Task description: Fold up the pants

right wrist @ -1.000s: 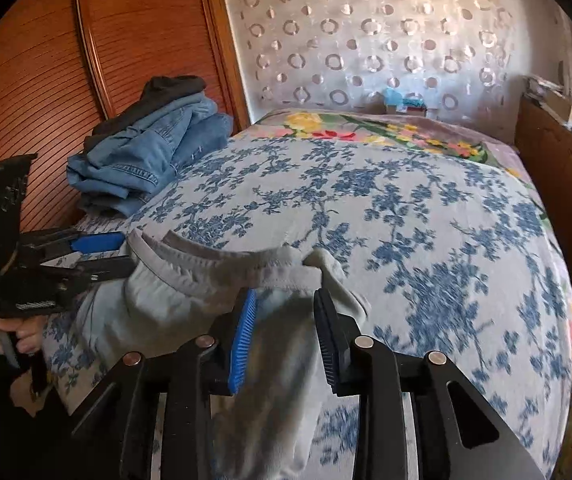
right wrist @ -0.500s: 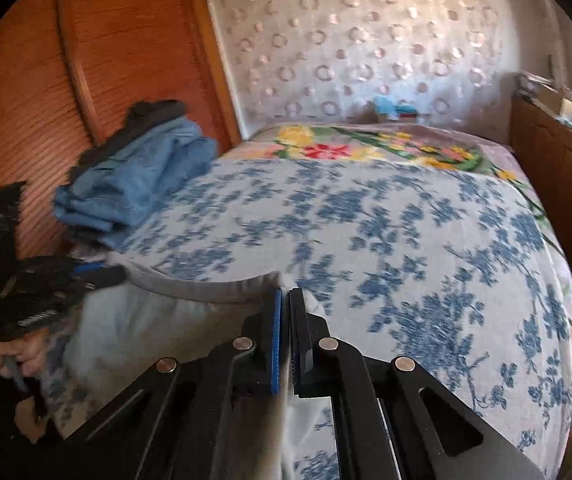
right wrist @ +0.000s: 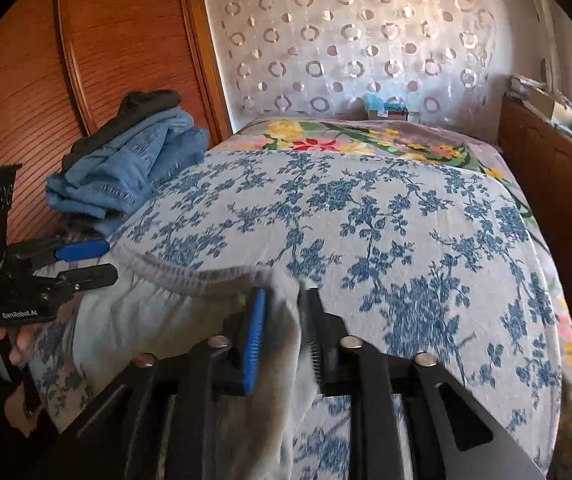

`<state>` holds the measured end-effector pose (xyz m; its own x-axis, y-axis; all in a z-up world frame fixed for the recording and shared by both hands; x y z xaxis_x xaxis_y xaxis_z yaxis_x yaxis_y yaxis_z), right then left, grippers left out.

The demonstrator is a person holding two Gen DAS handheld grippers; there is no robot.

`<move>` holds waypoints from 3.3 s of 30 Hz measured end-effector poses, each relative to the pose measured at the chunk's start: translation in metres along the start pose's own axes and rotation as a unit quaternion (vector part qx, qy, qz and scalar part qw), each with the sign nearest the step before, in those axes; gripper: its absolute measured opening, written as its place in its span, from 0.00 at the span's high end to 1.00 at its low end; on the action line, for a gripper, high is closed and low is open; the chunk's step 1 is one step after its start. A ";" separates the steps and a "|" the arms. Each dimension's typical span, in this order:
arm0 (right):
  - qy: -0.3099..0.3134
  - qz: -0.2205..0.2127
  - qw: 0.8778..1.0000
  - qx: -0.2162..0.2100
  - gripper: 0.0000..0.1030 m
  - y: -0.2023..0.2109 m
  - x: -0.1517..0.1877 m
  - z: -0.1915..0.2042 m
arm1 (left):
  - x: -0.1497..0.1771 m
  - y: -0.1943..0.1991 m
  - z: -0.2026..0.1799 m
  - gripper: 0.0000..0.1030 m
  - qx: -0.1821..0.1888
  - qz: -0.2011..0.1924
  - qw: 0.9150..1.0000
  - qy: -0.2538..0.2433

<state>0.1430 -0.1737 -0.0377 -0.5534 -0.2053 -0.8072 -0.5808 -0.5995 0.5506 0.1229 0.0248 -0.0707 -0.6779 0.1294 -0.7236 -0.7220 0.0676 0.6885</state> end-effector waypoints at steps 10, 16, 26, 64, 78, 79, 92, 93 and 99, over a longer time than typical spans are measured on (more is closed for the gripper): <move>-0.007 0.025 1.000 0.012 0.53 0.007 0.025 0.002 | 0.038 0.023 0.004 0.44 -0.003 0.016 1.000 0.009; -0.010 0.036 0.999 0.008 0.51 -0.001 0.026 -0.001 | 0.062 0.035 -0.002 0.45 0.017 0.022 1.000 -0.014; -0.002 0.048 0.999 0.017 0.49 -0.015 0.031 -0.002 | 0.074 0.033 -0.015 0.68 0.039 0.033 0.998 -0.024; -0.003 0.049 0.999 0.015 0.47 -0.020 0.032 -0.003 | 0.021 0.024 0.009 0.36 0.004 -0.002 1.000 0.008; -0.006 0.048 0.999 0.018 0.46 -0.019 0.033 -0.002 | 0.017 -0.030 -0.009 0.36 -0.004 0.044 0.999 -0.019; -0.007 0.048 0.999 0.018 0.46 -0.019 0.033 -0.002 | 0.017 -0.030 -0.009 0.36 -0.005 0.045 0.999 -0.018; -0.007 0.056 0.998 0.015 0.43 -0.023 0.013 -0.014 | 0.016 -0.033 -0.014 0.25 0.000 0.052 0.998 -0.045; -0.007 0.060 0.998 0.014 0.43 -0.026 0.011 -0.016 | 0.015 -0.033 -0.014 0.25 0.001 0.053 0.998 -0.045; -0.023 0.071 0.997 -0.010 0.42 -0.040 0.003 -0.027 | 0.006 -0.039 -0.004 0.25 0.024 0.058 0.998 -0.021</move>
<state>0.1805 -0.1711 -0.0671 -0.6571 -0.2537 -0.7099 -0.4822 -0.5824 0.6545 0.1465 0.0187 -0.1017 -0.7492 0.1810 -0.6372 -0.6311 0.0970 0.7696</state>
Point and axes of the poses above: each gripper's, at about its wrist camera, not at the fingertips, and y roughly against the way its jaws point, z to its left, x to its underside, the point moved 2 cm from there along -y, roughly the way its jaws point, and after that the axes turned 12 degrees about -x, right-handed, at the moved point
